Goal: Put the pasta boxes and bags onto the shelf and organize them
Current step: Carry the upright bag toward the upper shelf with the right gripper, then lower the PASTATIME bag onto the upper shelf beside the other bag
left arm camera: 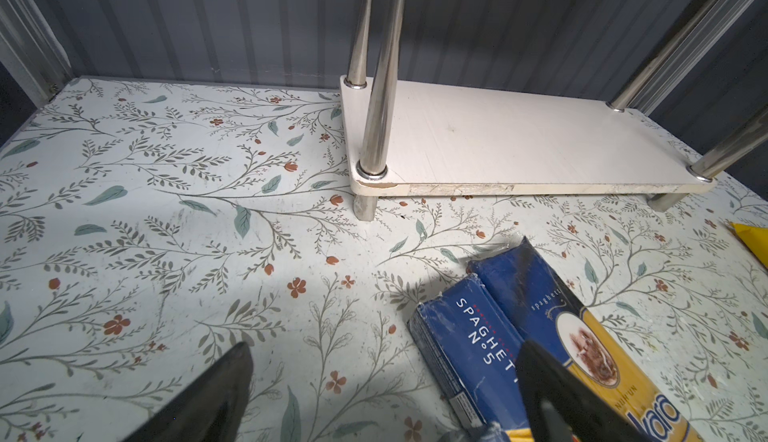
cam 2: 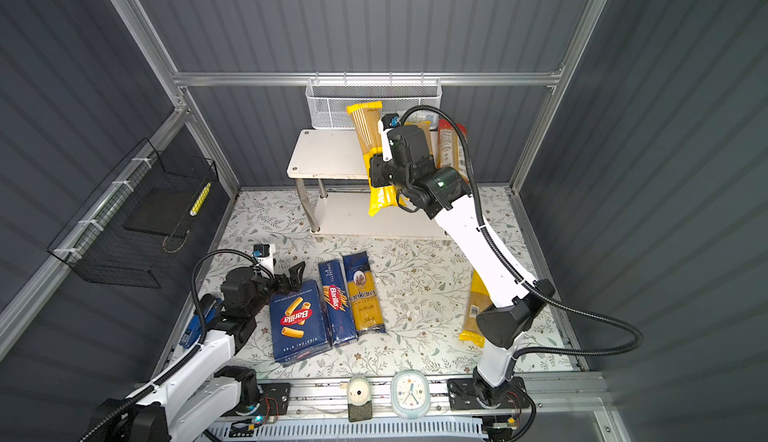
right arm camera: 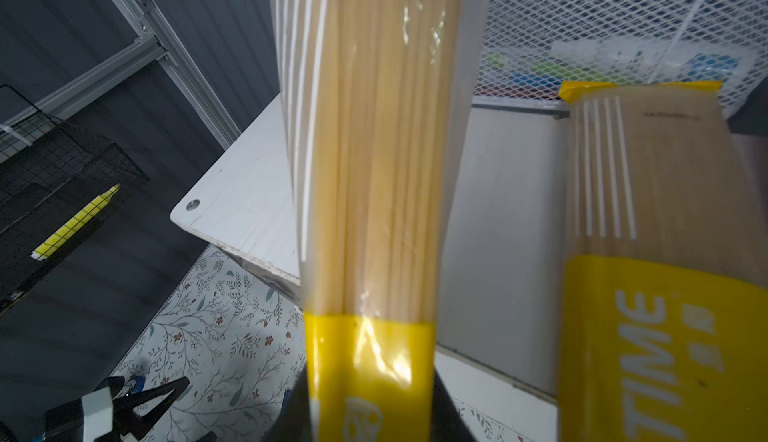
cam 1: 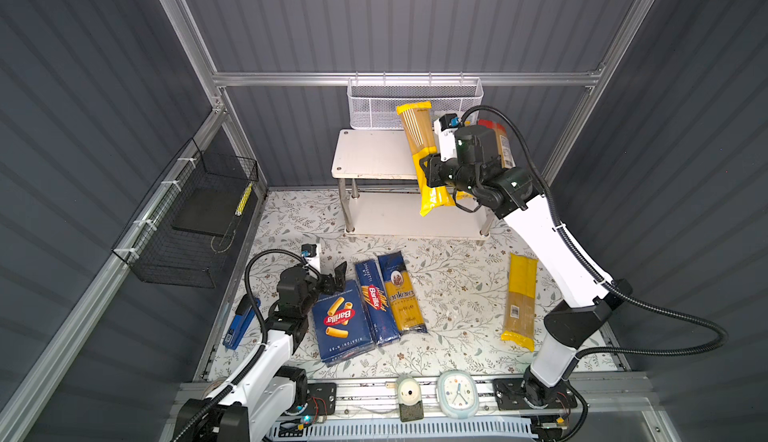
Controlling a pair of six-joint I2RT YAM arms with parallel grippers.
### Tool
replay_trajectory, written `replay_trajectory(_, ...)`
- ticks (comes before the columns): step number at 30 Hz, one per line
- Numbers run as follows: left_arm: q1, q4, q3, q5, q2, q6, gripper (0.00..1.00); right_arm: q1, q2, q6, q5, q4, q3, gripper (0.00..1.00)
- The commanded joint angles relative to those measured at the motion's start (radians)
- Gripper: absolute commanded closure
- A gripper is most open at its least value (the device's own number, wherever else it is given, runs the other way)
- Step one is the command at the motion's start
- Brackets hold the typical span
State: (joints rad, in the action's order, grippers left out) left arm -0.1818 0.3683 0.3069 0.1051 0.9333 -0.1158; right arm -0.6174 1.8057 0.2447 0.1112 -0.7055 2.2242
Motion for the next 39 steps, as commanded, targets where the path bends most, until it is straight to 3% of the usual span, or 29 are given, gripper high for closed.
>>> replay_trajectory(1, 0.001, 0.018, -0.005, -0.007, -0.009, 0.010, 0.00, 0.020, 0.024, -0.021, -0.027, 0.063, 0.127, 1.00)
replay_trajectory(12, 0.001, 0.017, -0.001, -0.015, -0.003, 0.006, 0.01, 0.073, 0.089, 0.014, -0.015, 0.075, 0.200, 1.00)
replay_trajectory(39, 0.001, 0.017, -0.004, -0.020, -0.007, 0.005, 0.01, 0.115, 0.163, 0.070, -0.005, 0.132, 0.208, 1.00)
